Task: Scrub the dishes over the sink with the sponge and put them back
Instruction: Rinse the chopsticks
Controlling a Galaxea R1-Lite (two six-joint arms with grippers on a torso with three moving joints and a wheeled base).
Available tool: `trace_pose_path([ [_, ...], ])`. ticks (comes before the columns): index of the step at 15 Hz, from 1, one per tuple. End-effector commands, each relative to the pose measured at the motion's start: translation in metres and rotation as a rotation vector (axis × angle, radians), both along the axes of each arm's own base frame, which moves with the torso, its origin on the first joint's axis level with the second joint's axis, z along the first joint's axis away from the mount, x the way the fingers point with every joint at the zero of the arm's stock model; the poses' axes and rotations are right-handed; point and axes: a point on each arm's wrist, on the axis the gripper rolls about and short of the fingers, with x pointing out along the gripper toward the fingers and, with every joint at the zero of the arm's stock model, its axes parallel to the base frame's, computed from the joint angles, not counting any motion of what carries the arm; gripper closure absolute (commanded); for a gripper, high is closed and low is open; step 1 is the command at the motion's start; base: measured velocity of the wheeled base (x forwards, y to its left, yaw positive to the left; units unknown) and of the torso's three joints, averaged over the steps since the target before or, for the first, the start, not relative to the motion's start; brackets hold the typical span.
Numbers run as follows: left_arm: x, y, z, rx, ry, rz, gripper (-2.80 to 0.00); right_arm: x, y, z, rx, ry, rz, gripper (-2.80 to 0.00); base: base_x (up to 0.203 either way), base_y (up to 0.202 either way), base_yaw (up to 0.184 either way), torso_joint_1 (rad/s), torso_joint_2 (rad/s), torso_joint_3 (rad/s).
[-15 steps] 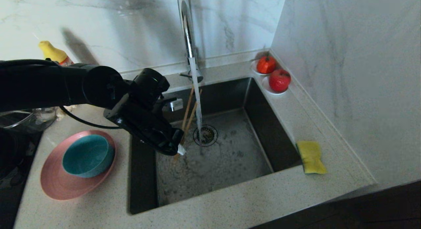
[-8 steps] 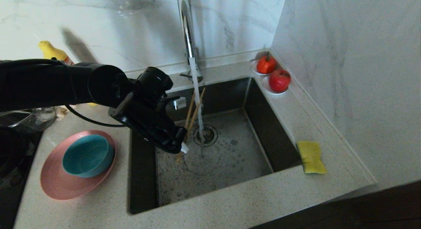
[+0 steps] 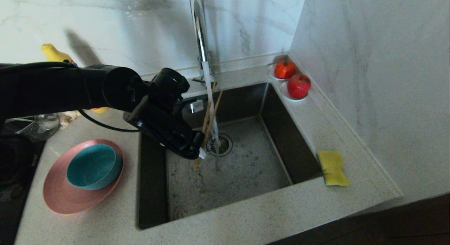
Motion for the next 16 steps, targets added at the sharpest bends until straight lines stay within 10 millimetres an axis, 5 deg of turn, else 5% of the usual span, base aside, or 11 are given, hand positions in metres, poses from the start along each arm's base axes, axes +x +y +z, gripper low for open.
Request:
trace_pose_path([
  [1,0.0,-0.005,0.001,-0.003,-0.005,-0.01,0.0,0.0,0.0,0.0,-0.001,0.0,0.0,0.0,0.0,0.0,0.0,0.0,0.0,0.0],
  [16,0.008,-0.006,0.01,-0.036,-0.025,0.07,0.0,0.0,0.0,0.0,-0.001,0.0,-0.001,0.0,0.0,0.0,0.0,0.0,0.0,0.0],
])
